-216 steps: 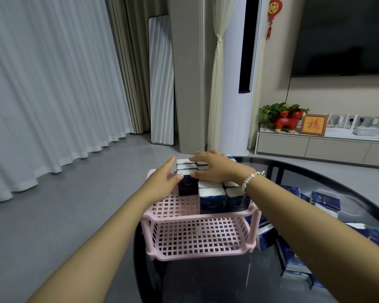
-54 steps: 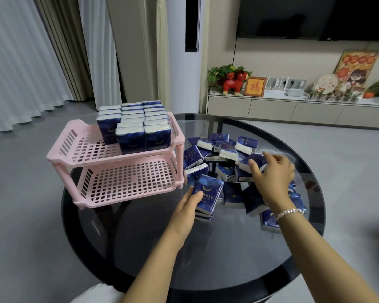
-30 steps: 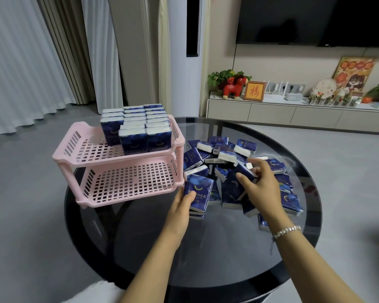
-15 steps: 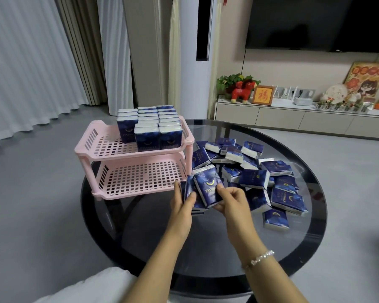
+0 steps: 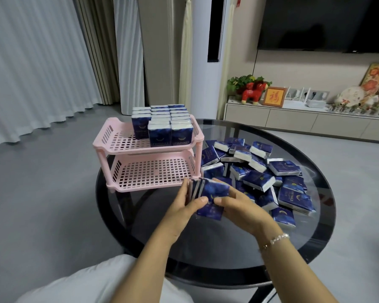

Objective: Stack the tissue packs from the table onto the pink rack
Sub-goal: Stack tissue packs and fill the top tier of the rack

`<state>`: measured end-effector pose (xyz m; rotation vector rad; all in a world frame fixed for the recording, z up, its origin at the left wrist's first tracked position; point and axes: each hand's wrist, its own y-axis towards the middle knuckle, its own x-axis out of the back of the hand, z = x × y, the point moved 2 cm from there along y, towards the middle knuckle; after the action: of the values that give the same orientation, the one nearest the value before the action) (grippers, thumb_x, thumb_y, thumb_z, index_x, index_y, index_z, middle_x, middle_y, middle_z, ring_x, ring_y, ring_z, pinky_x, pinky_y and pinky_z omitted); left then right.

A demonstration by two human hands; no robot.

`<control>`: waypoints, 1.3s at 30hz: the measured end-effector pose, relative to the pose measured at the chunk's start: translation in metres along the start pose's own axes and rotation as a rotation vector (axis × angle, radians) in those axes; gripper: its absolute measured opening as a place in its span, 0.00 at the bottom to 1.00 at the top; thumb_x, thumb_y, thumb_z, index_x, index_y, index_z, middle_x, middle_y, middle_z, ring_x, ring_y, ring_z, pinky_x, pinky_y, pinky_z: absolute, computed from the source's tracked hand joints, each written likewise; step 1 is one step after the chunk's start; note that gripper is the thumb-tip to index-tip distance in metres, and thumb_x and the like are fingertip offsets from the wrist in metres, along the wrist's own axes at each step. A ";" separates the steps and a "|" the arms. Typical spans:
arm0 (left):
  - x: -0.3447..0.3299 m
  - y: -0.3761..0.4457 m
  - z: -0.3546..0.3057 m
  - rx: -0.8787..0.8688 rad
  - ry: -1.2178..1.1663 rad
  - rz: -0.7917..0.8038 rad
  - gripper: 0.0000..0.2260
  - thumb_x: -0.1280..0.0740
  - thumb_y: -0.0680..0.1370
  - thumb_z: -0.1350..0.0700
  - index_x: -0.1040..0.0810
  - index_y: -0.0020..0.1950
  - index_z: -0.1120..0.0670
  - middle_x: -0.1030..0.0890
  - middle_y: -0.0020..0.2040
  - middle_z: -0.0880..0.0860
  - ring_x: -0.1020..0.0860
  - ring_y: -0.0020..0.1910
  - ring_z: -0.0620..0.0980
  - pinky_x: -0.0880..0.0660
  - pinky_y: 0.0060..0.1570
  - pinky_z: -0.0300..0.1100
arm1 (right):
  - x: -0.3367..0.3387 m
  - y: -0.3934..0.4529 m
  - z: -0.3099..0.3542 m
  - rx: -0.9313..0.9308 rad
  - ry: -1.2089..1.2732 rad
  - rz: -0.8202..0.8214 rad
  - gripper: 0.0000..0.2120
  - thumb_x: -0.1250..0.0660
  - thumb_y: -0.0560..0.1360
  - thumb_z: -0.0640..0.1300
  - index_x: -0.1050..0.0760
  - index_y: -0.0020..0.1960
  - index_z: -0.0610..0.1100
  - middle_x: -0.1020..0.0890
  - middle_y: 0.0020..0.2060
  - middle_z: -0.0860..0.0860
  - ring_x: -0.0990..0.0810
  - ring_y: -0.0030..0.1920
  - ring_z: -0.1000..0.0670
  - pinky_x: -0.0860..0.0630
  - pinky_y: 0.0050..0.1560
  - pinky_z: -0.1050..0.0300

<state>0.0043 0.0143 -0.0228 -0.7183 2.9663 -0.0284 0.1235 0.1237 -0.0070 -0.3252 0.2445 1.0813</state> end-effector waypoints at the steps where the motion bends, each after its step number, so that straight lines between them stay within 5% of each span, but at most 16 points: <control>1: 0.003 0.000 -0.001 0.010 0.036 0.042 0.42 0.27 0.63 0.48 0.41 0.74 0.44 0.27 0.66 0.40 0.28 0.64 0.37 0.34 0.69 0.42 | 0.005 0.000 0.001 -0.010 -0.078 0.029 0.39 0.26 0.61 0.37 0.35 0.70 0.45 0.24 0.64 0.41 0.24 0.63 0.42 0.28 0.65 0.45; 5: 0.014 0.001 0.003 0.040 0.303 0.176 0.46 0.25 0.63 0.47 0.45 0.77 0.43 0.36 0.74 0.40 0.38 0.72 0.37 0.39 0.73 0.46 | 0.016 0.000 0.001 -0.006 -0.492 0.049 0.42 0.26 0.66 0.30 0.41 0.71 0.52 0.32 0.65 0.61 0.33 0.65 0.61 0.28 0.60 0.65; 11: 0.014 -0.002 0.007 0.136 0.540 0.275 0.48 0.28 0.70 0.47 0.61 0.76 0.40 0.53 0.77 0.37 0.51 0.76 0.39 0.47 0.76 0.46 | 0.025 0.000 -0.005 -0.019 -0.720 0.091 0.49 0.23 0.65 0.35 0.49 0.72 0.58 0.38 0.72 0.56 0.40 0.72 0.57 0.36 0.71 0.53; 20: -0.001 -0.004 0.009 0.234 0.657 0.309 0.47 0.35 0.79 0.52 0.77 0.71 0.48 0.52 0.79 0.46 0.43 0.75 0.45 0.41 0.67 0.36 | 0.027 -0.001 0.003 -0.049 -0.916 0.120 0.53 0.22 0.65 0.43 0.54 0.75 0.61 0.38 0.69 0.63 0.31 0.64 0.55 0.26 0.58 0.60; 26: 0.001 -0.003 0.007 0.222 0.609 0.298 0.42 0.37 0.80 0.52 0.72 0.74 0.46 0.52 0.78 0.45 0.46 0.75 0.45 0.44 0.68 0.37 | 0.031 0.003 0.006 -0.021 -0.872 0.120 0.48 0.23 0.65 0.41 0.48 0.75 0.59 0.35 0.69 0.62 0.24 0.51 0.55 0.25 0.51 0.62; 30: 0.004 -0.005 0.002 0.162 0.599 0.234 0.40 0.35 0.79 0.52 0.64 0.76 0.42 0.49 0.77 0.41 0.45 0.73 0.40 0.45 0.67 0.35 | 0.031 0.007 0.002 -0.025 -0.708 0.127 0.46 0.24 0.66 0.35 0.46 0.74 0.56 0.35 0.71 0.56 0.29 0.65 0.53 0.24 0.51 0.63; 32: 0.001 -0.007 0.001 0.135 0.617 0.225 0.37 0.37 0.80 0.53 0.62 0.77 0.42 0.49 0.78 0.42 0.45 0.73 0.40 0.46 0.66 0.35 | 0.031 0.009 0.001 -0.031 -0.699 0.122 0.47 0.24 0.67 0.36 0.48 0.75 0.55 0.35 0.72 0.54 0.30 0.66 0.50 0.26 0.43 0.69; 34: -0.001 -0.009 0.002 0.129 0.655 0.231 0.35 0.39 0.81 0.52 0.61 0.77 0.42 0.51 0.78 0.42 0.46 0.75 0.43 0.46 0.66 0.35 | 0.031 0.009 0.000 -0.047 -0.724 0.122 0.48 0.24 0.67 0.38 0.49 0.75 0.56 0.33 0.71 0.52 0.30 0.68 0.50 0.25 0.46 0.66; 36: -0.002 -0.009 0.001 0.120 0.665 0.224 0.33 0.40 0.81 0.51 0.60 0.77 0.42 0.51 0.78 0.41 0.47 0.76 0.44 0.46 0.68 0.37 | 0.029 0.009 0.003 -0.061 -0.732 0.123 0.45 0.25 0.68 0.37 0.47 0.75 0.55 0.30 0.69 0.51 0.26 0.64 0.53 0.24 0.53 0.62; 39: -0.001 -0.010 -0.005 0.084 0.617 0.173 0.33 0.37 0.80 0.52 0.55 0.78 0.41 0.45 0.75 0.39 0.43 0.72 0.39 0.44 0.67 0.36 | 0.025 0.008 0.010 -0.062 -0.702 0.115 0.39 0.28 0.68 0.31 0.41 0.71 0.51 0.23 0.61 0.54 0.20 0.54 0.58 0.23 0.51 0.63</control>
<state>0.0096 0.0056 -0.0174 -0.5079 3.5671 -0.4342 0.1278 0.1516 -0.0080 0.0278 -0.4012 1.2529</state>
